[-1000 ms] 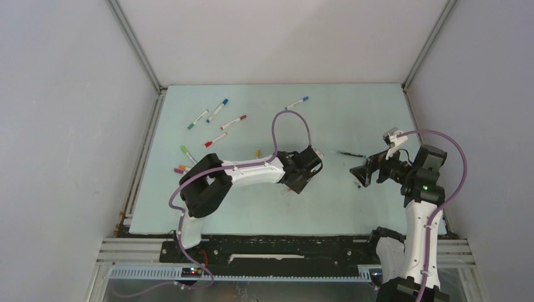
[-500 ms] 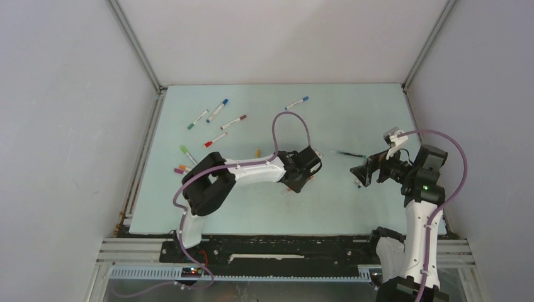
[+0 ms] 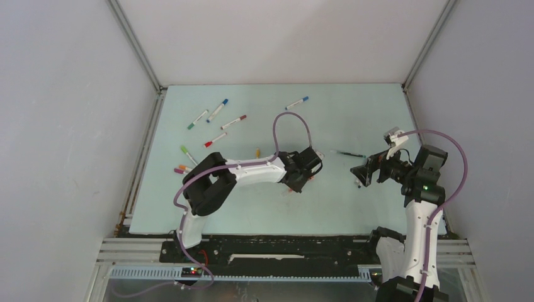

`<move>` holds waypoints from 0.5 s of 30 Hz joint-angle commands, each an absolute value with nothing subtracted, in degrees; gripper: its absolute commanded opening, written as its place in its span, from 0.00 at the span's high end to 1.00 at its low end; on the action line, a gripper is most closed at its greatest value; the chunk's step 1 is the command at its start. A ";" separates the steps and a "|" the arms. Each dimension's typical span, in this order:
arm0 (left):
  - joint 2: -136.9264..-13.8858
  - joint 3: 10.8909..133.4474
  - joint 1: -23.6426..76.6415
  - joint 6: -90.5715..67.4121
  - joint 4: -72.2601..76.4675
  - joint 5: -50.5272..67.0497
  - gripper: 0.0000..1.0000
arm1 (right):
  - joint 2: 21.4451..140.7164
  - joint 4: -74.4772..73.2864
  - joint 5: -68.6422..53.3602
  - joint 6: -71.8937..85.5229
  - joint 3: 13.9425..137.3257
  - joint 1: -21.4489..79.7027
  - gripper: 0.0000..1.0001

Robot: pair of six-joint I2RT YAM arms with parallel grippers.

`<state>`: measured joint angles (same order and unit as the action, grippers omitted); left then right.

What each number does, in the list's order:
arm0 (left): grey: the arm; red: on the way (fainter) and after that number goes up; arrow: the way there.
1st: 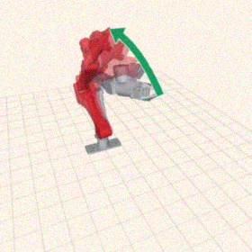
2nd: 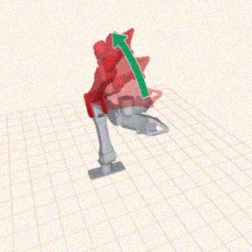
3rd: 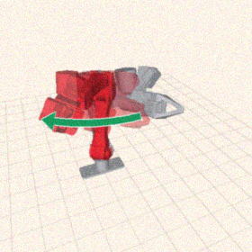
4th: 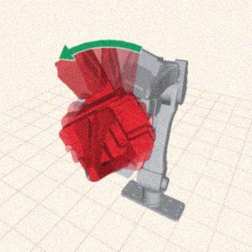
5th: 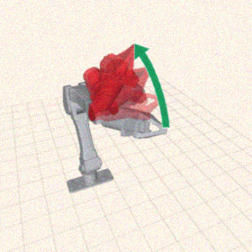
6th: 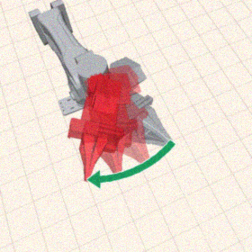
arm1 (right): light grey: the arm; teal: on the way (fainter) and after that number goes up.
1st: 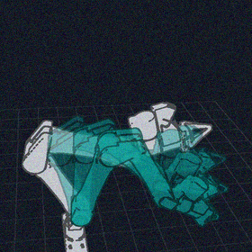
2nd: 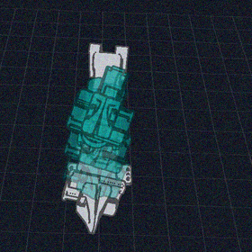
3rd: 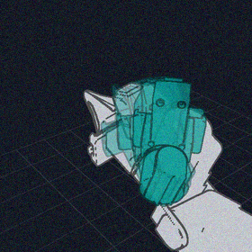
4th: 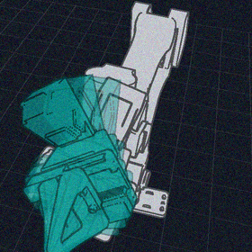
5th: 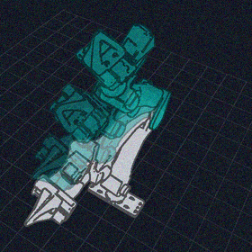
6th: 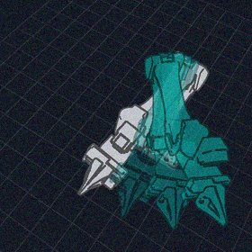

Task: Open the pen caps
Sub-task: Pick up the pen from the center of the board.

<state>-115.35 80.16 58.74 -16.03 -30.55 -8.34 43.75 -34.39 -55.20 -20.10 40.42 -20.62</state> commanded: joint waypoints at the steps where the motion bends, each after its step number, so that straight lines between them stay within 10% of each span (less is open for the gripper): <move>1: -117.24 80.95 58.45 -16.00 -31.75 -8.62 0.78 | 43.40 -33.09 -55.56 -20.43 41.12 -21.00 0.00; 15: -110.80 76.95 58.45 -19.06 -27.67 -8.60 1.00 | 43.08 -33.66 -56.86 -20.98 41.22 -21.18 0.00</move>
<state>-115.04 79.75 58.74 -16.93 -29.95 -8.36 43.70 -34.44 -55.31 -20.14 40.42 -20.88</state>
